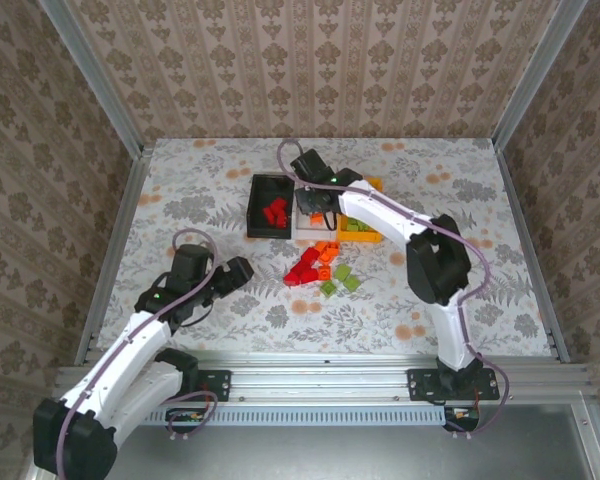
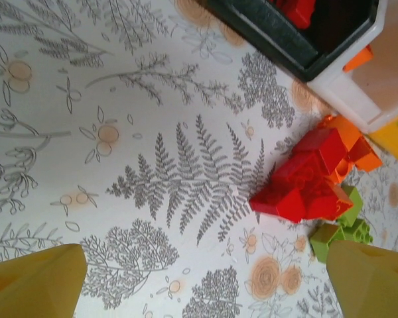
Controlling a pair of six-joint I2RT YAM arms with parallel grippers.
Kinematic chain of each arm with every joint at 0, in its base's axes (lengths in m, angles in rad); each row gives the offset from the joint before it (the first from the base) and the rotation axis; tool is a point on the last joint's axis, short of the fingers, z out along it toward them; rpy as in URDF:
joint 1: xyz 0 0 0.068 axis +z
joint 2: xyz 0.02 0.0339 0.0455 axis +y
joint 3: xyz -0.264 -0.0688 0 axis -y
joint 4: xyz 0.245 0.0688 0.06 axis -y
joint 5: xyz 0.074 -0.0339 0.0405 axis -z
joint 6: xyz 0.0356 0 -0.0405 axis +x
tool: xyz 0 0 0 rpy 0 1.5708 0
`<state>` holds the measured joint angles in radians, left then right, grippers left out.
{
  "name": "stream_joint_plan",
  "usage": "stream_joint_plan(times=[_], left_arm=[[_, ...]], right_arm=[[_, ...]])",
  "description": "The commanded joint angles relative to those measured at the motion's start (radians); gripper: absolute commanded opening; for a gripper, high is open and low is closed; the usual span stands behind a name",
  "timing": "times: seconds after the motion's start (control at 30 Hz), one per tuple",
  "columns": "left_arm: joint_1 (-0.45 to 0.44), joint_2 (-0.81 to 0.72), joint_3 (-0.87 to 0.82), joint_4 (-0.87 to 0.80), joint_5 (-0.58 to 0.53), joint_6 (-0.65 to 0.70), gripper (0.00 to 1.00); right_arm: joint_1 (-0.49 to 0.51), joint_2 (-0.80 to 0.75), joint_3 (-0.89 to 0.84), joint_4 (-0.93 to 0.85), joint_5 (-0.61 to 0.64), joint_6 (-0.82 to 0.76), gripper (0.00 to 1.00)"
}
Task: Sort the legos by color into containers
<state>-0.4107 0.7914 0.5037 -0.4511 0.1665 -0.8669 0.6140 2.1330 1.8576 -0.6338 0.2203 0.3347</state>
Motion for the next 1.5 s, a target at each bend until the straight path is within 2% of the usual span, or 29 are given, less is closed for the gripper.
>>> stream_joint_plan(times=[0.0, 0.1, 0.2, 0.27, 0.4, 0.5, 0.63, 0.73, 0.87, 1.07, 1.4, 1.47], left_arm=[[0.007, -0.028, -0.024, -0.04, 0.047, 0.01, 0.95], [0.009, -0.05, -0.03, -0.041, 0.046, 0.012, 0.96], [0.01, -0.042, -0.017, -0.032, 0.052, 0.02, 0.96], [0.01, -0.024, -0.002, -0.024, 0.061, 0.028, 0.96], [0.009, 0.013, 0.018, 0.005, 0.085, 0.031, 0.99], [0.002, 0.04, 0.014, 0.038, 0.1, 0.026, 1.0], [-0.038, 0.075, -0.024, 0.119, 0.1, -0.013, 1.0], [-0.118, 0.119, -0.042, 0.185, 0.082, -0.036, 1.0], [-0.219, 0.223, -0.013, 0.24, 0.049, -0.038, 0.99], [-0.297, 0.34, 0.052, 0.279, 0.019, -0.036, 0.99], [-0.302, 0.328, 0.065, 0.242, 0.0, -0.037, 0.99], [-0.302, 0.316, 0.059, 0.232, -0.007, -0.037, 0.99]], right_arm=[[-0.014, 0.086, 0.115, -0.109, -0.016, -0.04, 0.32], [-0.016, 0.127, 0.164, -0.133, -0.018, -0.057, 0.34], [-0.016, 0.134, 0.183, -0.15, -0.013, -0.062, 0.42], [-0.014, 0.112, 0.176, -0.15, -0.008, -0.063, 0.5], [0.006, -0.002, 0.112, -0.129, 0.019, -0.07, 0.53], [0.034, -0.162, -0.075, -0.058, 0.046, -0.047, 0.52], [0.039, -0.369, -0.41, 0.048, 0.018, 0.061, 0.49], [0.041, -0.464, -0.6, 0.076, -0.018, 0.104, 0.47], [0.058, -0.531, -0.763, 0.075, -0.07, 0.091, 0.49], [0.06, -0.517, -0.871, 0.094, -0.14, 0.033, 0.58], [0.054, -0.411, -0.869, 0.147, -0.101, 0.005, 0.54], [0.054, -0.403, -0.873, 0.151, -0.086, 0.003, 0.5]])
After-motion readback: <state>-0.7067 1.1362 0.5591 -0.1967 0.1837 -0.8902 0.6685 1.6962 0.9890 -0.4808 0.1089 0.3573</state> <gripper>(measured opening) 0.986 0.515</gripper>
